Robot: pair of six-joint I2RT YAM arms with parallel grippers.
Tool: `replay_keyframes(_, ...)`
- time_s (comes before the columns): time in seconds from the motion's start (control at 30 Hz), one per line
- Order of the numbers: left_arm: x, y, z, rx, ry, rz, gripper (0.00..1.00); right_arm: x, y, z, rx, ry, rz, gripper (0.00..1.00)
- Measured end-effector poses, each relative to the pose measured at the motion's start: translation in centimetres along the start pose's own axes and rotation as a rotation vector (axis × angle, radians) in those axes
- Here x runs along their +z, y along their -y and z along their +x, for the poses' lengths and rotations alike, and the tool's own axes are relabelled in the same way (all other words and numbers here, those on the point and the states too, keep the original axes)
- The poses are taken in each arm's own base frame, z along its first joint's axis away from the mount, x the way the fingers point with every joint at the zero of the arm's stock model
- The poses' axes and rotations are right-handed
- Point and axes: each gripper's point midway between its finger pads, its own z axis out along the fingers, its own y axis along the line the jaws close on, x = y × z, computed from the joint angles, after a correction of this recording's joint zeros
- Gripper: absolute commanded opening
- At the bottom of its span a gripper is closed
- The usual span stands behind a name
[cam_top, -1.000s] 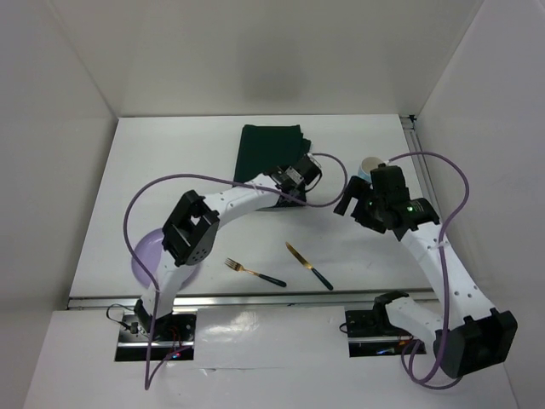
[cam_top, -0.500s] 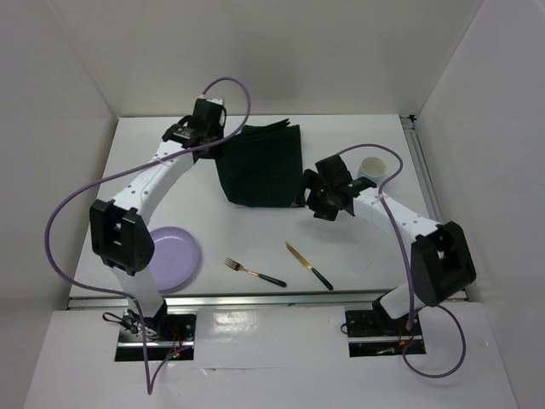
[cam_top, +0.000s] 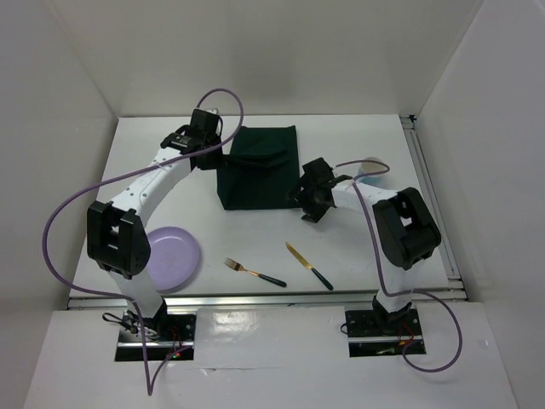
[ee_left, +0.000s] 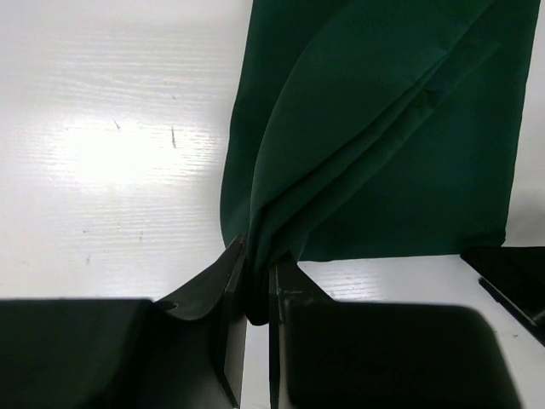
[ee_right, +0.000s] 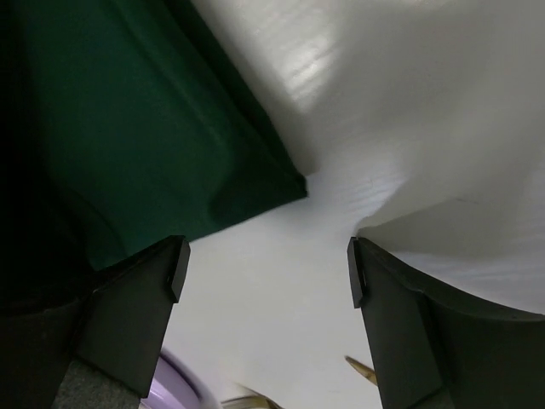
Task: Set the dinner table for one person
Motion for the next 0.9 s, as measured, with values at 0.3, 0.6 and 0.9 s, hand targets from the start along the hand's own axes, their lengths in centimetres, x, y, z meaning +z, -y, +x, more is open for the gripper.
replay_keyframes(0.3,0.1,0.1,0.4,-0.030,-0.010,0.017,0.00,1.3,-2.3,0.3,0.117,0.071,-0.043,0.79)
replay_keyframes(0.6,0.2,-0.6,0.1,-0.063,-0.013,0.017,0.00,2.8,-4.0,-0.6,0.229,0.152,-0.034,0.67)
replay_keyframes(0.9,0.2,-1.9,-0.5,-0.098,-0.014,0.023,0.00,4.5,-4.4,-1.9,0.268,0.229,0.005,0.00)
